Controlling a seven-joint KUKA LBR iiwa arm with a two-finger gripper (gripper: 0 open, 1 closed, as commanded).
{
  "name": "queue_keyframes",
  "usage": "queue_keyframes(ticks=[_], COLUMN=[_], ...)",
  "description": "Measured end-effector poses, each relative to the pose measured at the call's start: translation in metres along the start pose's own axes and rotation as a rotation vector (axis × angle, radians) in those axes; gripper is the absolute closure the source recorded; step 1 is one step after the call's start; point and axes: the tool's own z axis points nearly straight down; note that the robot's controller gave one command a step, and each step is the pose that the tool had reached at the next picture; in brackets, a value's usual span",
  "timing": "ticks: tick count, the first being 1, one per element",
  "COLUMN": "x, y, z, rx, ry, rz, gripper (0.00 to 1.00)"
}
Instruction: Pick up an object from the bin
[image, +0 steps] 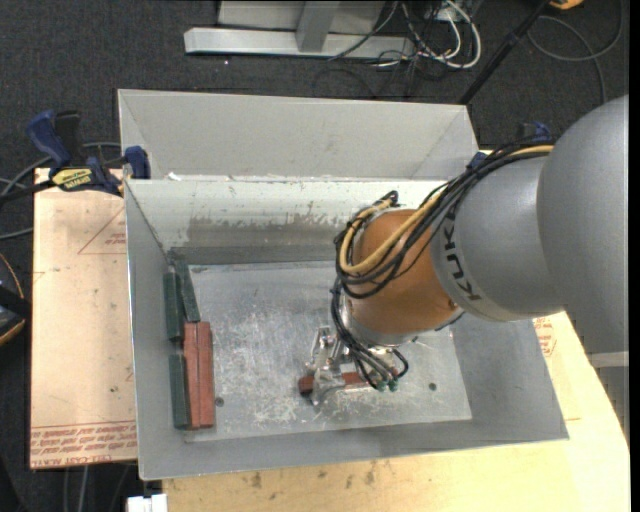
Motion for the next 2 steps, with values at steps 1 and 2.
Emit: queue_keyframes(ticks=[1, 2], x=[0.0, 0.0], y=[0.0, 0.001], z=[0.0, -0.203], rx=[0.0, 0.003], ry=[0.0, 0.008], rz=[0.0, 0.017], gripper=[1.0, 1.0])
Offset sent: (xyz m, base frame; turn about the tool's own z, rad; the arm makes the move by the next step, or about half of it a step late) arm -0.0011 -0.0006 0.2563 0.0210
